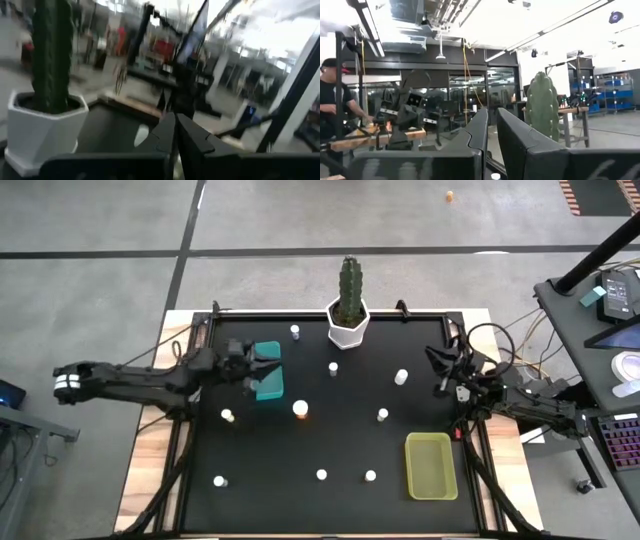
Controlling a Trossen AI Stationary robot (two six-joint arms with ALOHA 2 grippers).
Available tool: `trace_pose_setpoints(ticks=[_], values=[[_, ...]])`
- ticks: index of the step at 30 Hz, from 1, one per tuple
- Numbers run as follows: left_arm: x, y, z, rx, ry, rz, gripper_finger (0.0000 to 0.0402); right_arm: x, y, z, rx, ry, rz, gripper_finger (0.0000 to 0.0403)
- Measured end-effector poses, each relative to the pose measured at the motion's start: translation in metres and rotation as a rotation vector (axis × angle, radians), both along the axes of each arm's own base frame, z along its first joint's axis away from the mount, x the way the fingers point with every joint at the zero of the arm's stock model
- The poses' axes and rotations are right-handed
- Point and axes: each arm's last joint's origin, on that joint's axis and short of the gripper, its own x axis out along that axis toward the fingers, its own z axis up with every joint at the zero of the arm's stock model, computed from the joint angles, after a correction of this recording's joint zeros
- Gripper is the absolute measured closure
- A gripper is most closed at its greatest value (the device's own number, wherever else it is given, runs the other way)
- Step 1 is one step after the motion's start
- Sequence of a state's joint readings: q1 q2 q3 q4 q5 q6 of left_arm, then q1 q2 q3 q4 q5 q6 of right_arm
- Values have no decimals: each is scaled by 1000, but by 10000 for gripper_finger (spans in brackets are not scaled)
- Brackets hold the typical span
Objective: Pick and place medicine bottles into bin by pill shape (circle, oval)
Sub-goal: Put the orange capsule bottle into the blue bin
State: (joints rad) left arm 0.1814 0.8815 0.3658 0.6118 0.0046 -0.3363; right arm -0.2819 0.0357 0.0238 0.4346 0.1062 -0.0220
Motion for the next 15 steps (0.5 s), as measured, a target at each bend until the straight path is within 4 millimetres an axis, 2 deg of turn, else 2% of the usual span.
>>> trace_pose_setpoints(ticks=[3, 7, 15], values=[[17, 1, 4, -29, 160, -13, 402, 0, 0, 0, -13, 11, -7, 369], [38, -3, 19, -44, 282, -43, 402, 0, 0, -1, -20, 20, -11, 369], [73, -23, 40, -20, 515, -56, 402, 2, 0, -4, -37, 59, -23, 369]])
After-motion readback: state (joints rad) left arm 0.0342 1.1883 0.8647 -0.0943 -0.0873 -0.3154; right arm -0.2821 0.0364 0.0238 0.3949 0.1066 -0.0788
